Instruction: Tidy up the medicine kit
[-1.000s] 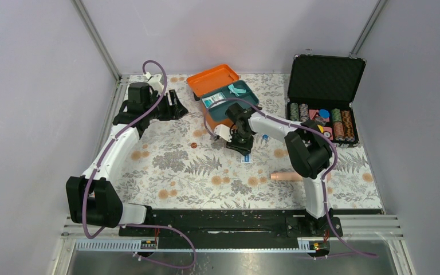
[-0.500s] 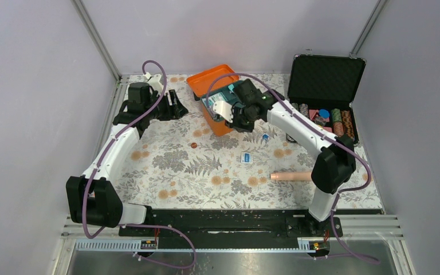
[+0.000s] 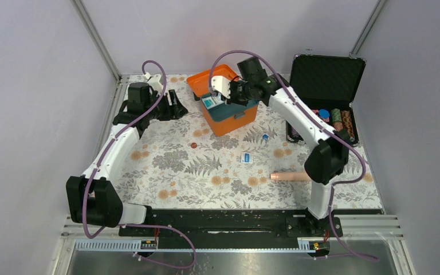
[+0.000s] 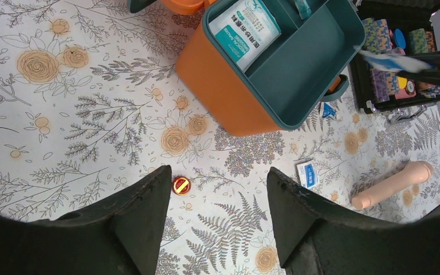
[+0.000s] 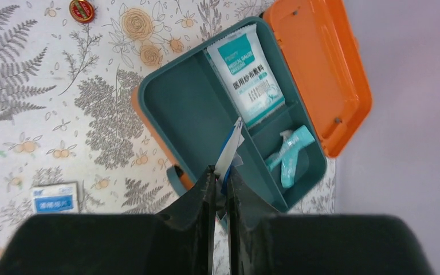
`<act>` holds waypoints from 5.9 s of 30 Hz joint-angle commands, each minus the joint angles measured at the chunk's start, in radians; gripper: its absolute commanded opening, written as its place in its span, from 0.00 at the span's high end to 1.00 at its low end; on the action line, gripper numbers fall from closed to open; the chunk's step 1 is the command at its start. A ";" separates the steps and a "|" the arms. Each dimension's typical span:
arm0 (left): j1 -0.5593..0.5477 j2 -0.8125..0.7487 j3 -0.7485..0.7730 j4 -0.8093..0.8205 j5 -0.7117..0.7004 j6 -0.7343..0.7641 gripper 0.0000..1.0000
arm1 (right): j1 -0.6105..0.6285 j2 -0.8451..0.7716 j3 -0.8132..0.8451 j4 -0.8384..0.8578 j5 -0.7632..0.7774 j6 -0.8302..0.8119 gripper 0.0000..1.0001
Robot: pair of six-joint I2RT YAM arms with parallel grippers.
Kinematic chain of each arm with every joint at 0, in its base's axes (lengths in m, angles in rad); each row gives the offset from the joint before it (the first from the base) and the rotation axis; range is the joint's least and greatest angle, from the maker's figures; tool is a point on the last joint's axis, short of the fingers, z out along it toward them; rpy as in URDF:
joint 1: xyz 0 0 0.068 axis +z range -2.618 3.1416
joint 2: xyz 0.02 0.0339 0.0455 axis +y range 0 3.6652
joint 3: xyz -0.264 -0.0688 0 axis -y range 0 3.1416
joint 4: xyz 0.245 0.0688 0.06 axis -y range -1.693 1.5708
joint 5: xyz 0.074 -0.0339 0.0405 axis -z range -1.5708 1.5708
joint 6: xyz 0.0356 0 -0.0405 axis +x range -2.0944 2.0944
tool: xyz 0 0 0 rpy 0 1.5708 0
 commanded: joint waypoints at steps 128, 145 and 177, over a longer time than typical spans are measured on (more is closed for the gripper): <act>0.040 0.031 0.084 -0.082 -0.081 0.165 0.37 | -0.319 -0.005 -0.453 0.092 0.046 1.079 0.38; 0.051 0.022 0.121 -0.159 -0.201 0.385 0.35 | -0.338 0.154 -0.380 0.011 0.171 1.212 0.58; 0.057 0.043 0.172 -0.162 -0.202 0.409 0.33 | -0.353 0.305 -0.211 -0.104 0.099 1.172 0.63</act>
